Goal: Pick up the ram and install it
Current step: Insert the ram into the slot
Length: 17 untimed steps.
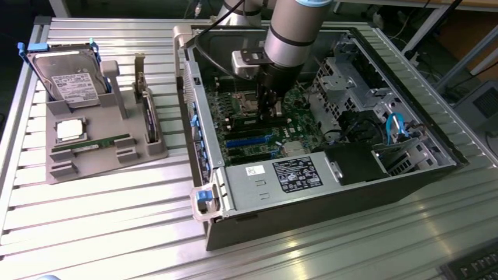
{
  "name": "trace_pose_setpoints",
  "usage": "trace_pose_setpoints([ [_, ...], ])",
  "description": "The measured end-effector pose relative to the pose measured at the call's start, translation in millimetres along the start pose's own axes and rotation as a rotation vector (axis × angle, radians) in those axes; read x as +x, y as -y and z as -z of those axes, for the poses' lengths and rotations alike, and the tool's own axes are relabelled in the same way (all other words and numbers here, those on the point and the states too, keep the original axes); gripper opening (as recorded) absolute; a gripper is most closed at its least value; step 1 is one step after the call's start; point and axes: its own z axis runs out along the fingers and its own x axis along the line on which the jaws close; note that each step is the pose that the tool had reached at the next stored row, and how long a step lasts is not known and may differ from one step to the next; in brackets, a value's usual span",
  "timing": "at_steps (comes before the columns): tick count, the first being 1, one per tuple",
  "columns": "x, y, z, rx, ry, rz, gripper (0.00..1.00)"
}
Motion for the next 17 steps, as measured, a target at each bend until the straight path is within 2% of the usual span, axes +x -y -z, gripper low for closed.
trace_pose_setpoints([
  [6,0.0,0.1,2.7,-0.0016,0.0001,-0.003,0.14],
  [9,0.3,0.1,2.8,-0.0017,-0.0026,-0.013,0.14],
  [17,0.3,0.1,1.2,-0.0016,-0.0037,-0.014,0.14],
])
